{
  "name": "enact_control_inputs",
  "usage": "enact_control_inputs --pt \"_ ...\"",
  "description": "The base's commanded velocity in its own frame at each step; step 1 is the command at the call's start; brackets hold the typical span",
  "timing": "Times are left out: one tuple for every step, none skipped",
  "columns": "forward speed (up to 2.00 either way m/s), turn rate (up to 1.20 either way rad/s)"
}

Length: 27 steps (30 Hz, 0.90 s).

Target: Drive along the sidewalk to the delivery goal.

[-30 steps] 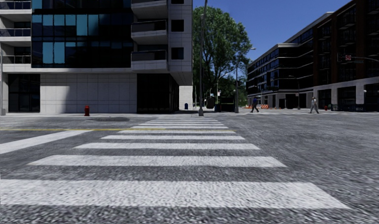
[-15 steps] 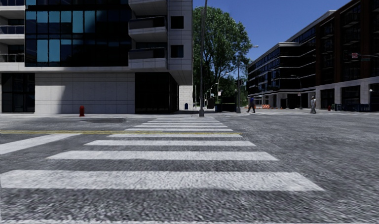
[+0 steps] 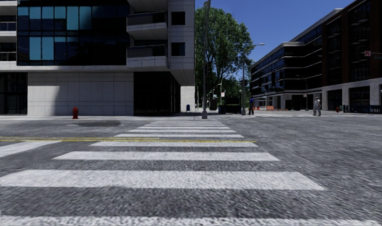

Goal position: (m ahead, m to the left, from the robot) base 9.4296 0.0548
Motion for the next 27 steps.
enact_control_inputs --pt "2.00 0.00" --pt "2.00 0.00" --pt "2.00 0.00" --pt "2.00 0.00" --pt "2.00 0.00" --pt "2.00 0.00" --pt "2.00 0.00" --pt "2.00 0.00" --pt "2.00 0.00" --pt "2.00 0.00" --pt "2.00 0.00" --pt "2.00 0.00" --pt "2.00 0.00" --pt "2.00 0.00" --pt "2.00 0.00" --pt "2.00 0.00" --pt "2.00 0.00" --pt "2.00 0.00" --pt "2.00 0.00" --pt "2.00 0.02" --pt "2.00 0.10" --pt "2.00 0.12" --pt "2.00 0.12" --pt "2.00 0.16" --pt "2.00 0.17" --pt "2.00 0.17" --pt "2.00 0.18"
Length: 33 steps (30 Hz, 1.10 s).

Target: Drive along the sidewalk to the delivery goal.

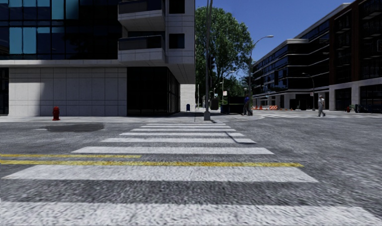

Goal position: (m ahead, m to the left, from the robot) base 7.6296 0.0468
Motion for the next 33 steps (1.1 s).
enact_control_inputs --pt "2.00 0.19" --pt "2.00 0.21" --pt "2.00 0.21" --pt "2.00 0.22" --pt "2.00 0.23" --pt "2.00 0.23" --pt "2.00 0.23" --pt "2.00 0.23" --pt "2.00 0.26" --pt "2.00 0.27" --pt "2.00 0.27" --pt "2.00 0.27" --pt "2.00 0.15" --pt "2.00 0.15" --pt "2.00 0.09" --pt "2.00 0.08" --pt "2.00 0.07" --pt "2.00 0.07" --pt "2.00 0.07" --pt "2.00 0.07" --pt "2.00 0.07" --pt "2.00 0.07" --pt "2.00 0.06" --pt "2.00 0.00" --pt "2.00 0.00" --pt "2.00 0.00" --pt "2.00 0.00" --pt "2.00 0.00" --pt "2.00 0.00" --pt "2.00 0.00" --pt "2.00 0.00" --pt "2.00 0.00" --pt "2.00 0.00"
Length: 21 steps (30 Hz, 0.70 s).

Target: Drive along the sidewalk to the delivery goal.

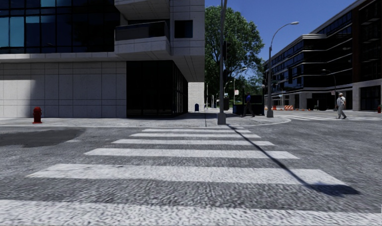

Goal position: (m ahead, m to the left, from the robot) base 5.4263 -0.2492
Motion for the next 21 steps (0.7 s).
enact_control_inputs --pt "2.00 0.00" --pt "2.00 0.00" --pt "2.00 0.00" --pt "2.00 0.00" --pt "2.00 0.00" --pt "2.00 0.00" --pt "2.00 0.00" --pt "2.00 0.00" --pt "2.00 0.00" --pt "2.00 0.00" --pt "2.00 0.00" --pt "2.00 0.00" --pt "2.00 0.00" --pt "2.00 0.00" --pt "2.00 0.00" --pt "2.00 0.00" --pt "2.00 0.00" --pt "2.00 0.00" --pt "2.00 0.00" --pt "2.00 0.00" --pt "2.00 0.00"
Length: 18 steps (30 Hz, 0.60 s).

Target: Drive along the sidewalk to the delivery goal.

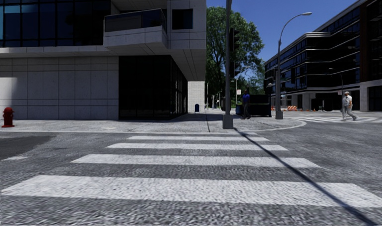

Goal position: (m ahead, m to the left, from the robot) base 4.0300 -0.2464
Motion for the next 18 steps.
enact_control_inputs --pt "2.00 0.00" --pt "2.00 0.00" --pt "2.00 0.00" --pt "2.00 0.00" --pt "2.00 0.00" --pt "2.00 0.00" --pt "2.00 0.00" --pt "2.00 0.00" --pt "2.00 0.00" --pt "2.00 0.00" --pt "2.00 0.00" --pt "2.00 0.00" --pt "2.00 0.00" --pt "2.00 0.00" --pt "2.00 0.00" --pt "2.00 0.00" --pt "2.00 0.00" --pt "2.00 0.00"
